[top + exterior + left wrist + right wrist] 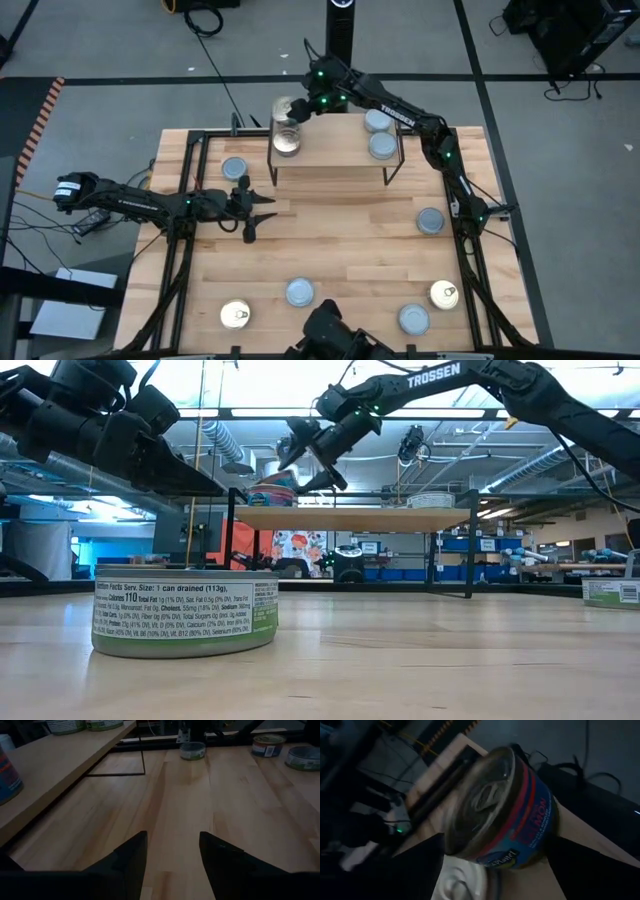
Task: Stack canned seafood by type on shelf
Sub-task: Stack the blue pink tuna can on the top blue tuna can on the shelf
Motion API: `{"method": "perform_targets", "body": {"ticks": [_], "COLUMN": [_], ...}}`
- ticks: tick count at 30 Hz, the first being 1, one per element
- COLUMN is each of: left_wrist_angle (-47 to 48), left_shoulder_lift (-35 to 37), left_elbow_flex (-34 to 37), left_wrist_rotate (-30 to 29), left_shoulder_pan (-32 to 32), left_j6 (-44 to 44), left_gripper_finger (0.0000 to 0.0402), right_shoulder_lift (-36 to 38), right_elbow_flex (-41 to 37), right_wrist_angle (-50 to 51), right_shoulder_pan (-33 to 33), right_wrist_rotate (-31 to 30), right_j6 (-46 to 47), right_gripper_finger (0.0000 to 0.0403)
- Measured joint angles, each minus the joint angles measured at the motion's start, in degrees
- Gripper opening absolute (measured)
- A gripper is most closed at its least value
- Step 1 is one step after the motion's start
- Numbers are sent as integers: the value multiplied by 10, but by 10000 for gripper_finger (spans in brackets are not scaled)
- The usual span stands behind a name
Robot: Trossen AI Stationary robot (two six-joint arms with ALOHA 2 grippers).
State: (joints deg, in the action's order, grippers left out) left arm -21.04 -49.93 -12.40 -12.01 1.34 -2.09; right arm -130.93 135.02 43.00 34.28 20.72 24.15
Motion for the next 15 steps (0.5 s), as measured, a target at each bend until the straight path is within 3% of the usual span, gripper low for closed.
{"method": "perform_targets", "body": {"ticks": [15], "left_wrist_angle": [0], "left_shoulder_lift": [0], "left_elbow_flex": [0], "left_wrist_rotate": [1], "left_shoulder_pan": [0], "left_j6": [1], "left_gripper_finger": [186], "right_shoulder_lift": [2], "right_elbow_flex": [0], "right_wrist_angle": [18], "right_shoulder_pan": [-4], "right_wrist_rotate": [-14], "right_j6": [-41], "right_gripper_finger": [348]}}
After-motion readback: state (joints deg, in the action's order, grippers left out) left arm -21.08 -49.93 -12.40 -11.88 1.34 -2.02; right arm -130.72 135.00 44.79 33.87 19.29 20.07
